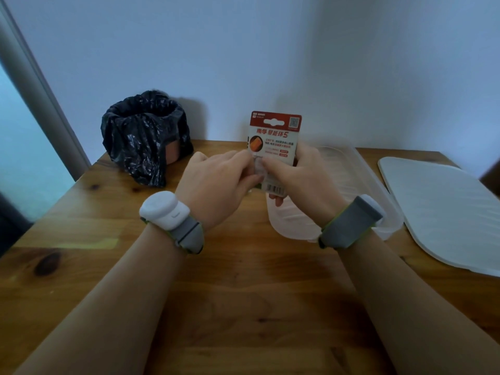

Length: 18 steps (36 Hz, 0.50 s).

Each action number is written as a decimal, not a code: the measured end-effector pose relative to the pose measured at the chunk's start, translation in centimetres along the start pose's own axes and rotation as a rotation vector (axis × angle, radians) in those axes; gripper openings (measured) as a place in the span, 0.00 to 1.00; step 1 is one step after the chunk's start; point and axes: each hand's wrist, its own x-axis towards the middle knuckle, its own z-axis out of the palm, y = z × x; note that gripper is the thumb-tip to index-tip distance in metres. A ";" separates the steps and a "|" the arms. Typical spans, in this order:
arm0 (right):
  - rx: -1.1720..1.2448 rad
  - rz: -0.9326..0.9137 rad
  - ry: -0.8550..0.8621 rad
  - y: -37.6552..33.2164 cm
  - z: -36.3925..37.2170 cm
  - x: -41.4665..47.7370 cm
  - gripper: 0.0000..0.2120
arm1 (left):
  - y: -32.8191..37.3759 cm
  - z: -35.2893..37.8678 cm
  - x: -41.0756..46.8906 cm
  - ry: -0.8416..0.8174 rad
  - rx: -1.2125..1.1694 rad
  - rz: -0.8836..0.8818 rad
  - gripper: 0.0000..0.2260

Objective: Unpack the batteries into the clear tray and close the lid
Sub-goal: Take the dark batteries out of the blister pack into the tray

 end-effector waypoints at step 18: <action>0.009 0.000 -0.097 -0.5 0.7 -0.6 0.10 | 0.5 0.9 0.1 0.015 -0.053 -0.059 0.13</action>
